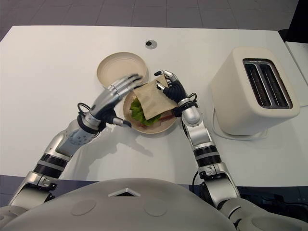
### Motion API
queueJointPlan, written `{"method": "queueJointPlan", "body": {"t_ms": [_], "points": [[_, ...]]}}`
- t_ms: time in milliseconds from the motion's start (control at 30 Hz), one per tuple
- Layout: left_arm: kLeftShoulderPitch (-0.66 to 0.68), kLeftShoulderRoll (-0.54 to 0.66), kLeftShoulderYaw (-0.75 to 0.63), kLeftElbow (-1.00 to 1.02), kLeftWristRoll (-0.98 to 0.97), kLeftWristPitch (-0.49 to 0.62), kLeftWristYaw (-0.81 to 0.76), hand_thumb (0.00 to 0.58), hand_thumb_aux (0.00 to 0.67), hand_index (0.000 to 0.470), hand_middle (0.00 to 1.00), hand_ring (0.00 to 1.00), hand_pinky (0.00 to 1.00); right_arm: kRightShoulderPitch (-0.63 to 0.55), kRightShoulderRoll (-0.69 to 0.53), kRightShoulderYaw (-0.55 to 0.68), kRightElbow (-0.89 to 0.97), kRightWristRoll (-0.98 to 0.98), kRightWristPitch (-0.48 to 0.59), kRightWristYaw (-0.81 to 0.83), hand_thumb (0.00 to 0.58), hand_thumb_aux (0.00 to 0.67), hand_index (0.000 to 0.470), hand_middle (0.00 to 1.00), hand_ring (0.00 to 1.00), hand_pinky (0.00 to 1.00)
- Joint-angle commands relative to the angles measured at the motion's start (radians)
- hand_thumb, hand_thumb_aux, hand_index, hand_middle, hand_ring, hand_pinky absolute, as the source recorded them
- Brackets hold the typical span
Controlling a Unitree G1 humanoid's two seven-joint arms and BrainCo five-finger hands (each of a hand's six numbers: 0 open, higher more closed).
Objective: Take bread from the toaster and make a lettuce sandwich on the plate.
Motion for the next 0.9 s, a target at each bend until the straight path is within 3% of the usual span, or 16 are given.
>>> {"method": "queueJointPlan", "body": {"t_ms": [33,67,333,367,433,500,533,567,633,700,733,767,800,833,867,900], "points": [[0.015,0.042,-0.091,0.079,0.029,0.027,-0.154,0.049,0.029,0.020,0.00,0.00,0.00,-0.013,-0.019,0.039,0.050,-0.092,-0.029,-0.038,0.580,0.670,0.470,1.00,1.00,1.00],[0.005,0.042,-0.114,0.132,0.045,0.045,-0.188,0.108,0.066,0.046,0.00,0.00,0.00,-0.015,-0.021,0.045,0.054,-0.105,-0.036,-0.045,0.580,0.670,0.470,1.00,1.00,1.00],[-0.065,0.064,-0.181,0.341,0.091,0.125,-0.258,0.000,0.000,0.000,0.00,0.00,0.00,0.000,-0.037,0.018,-0.002,-0.114,-0.061,-0.076,0.580,0.670,0.470,0.95,0.95,0.95],[-0.058,0.075,-0.185,0.338,0.079,0.124,-0.278,0.000,0.000,0.000,0.00,0.00,0.00,0.003,-0.052,-0.004,-0.036,-0.116,-0.075,-0.091,0.000,0.000,0.000,0.00,0.00,0.00],[-0.040,0.093,-0.183,0.309,0.031,0.114,-0.314,0.027,0.016,0.011,0.00,0.00,0.00,0.014,-0.109,-0.084,-0.138,-0.170,-0.125,-0.178,0.000,0.000,0.000,0.00,0.00,0.00],[-0.041,0.091,-0.174,0.285,-0.010,0.096,-0.312,0.140,0.087,0.061,0.00,0.00,0.00,0.054,-0.145,-0.149,-0.231,-0.226,-0.154,-0.244,0.000,0.000,0.000,0.00,0.00,0.00],[-0.053,0.077,-0.164,0.278,-0.025,0.079,-0.289,0.398,0.294,0.206,0.00,0.00,0.00,0.092,-0.158,-0.155,-0.263,-0.254,-0.171,-0.258,0.000,0.000,0.000,0.00,0.00,0.00],[-0.071,0.053,-0.148,0.267,-0.044,0.047,-0.248,0.523,0.460,0.323,0.00,0.00,0.00,0.141,-0.173,-0.150,-0.294,-0.284,-0.189,-0.264,0.000,0.000,0.000,0.00,0.00,0.00],[-0.104,0.010,-0.111,0.236,-0.084,-0.020,-0.173,0.580,0.670,0.470,0.00,0.00,0.00,0.217,-0.188,-0.160,-0.342,-0.312,-0.198,-0.265,0.000,0.000,0.000,0.00,0.00,0.00],[-0.111,-0.019,-0.069,0.183,-0.152,-0.080,-0.132,0.580,0.670,0.470,0.00,0.00,0.00,0.253,-0.190,-0.167,-0.392,-0.299,-0.188,-0.237,0.000,0.000,0.000,0.00,0.00,0.00],[-0.102,-0.030,-0.048,0.132,-0.230,-0.104,-0.129,0.579,0.644,0.452,0.00,0.00,0.00,0.269,-0.195,-0.150,-0.418,-0.276,-0.185,-0.195,0.366,0.263,0.184,0.60,0.60,0.60],[-0.084,-0.029,-0.030,0.055,-0.344,-0.115,-0.136,0.550,0.518,0.363,0.00,0.00,0.00,0.290,-0.204,-0.113,-0.452,-0.217,-0.180,-0.122,0.580,0.670,0.470,1.00,1.00,1.00],[-0.057,-0.012,-0.014,-0.023,-0.463,-0.119,-0.148,0.559,0.544,0.382,0.00,0.00,0.00,0.316,-0.215,-0.074,-0.495,-0.164,-0.177,-0.053,0.580,0.670,0.470,1.00,1.00,1.00],[-0.032,0.009,-0.002,-0.087,-0.560,-0.112,-0.167,0.580,0.670,0.470,0.16,0.16,0.16,0.341,-0.225,-0.041,-0.536,-0.114,-0.170,0.007,0.580,0.670,0.470,1.00,1.00,1.00],[-0.001,0.036,0.008,-0.129,-0.636,-0.100,-0.190,0.580,0.670,0.470,1.00,1.00,1.00,0.366,-0.237,-0.008,-0.576,-0.071,-0.167,0.061,0.580,0.670,0.470,1.00,1.00,1.00],[0.033,0.066,0.019,-0.144,-0.683,-0.086,-0.219,0.580,0.670,0.470,1.00,1.00,1.00,0.396,-0.262,0.031,-0.611,-0.029,-0.172,0.119,0.580,0.670,0.470,1.00,1.00,1.00]]}}
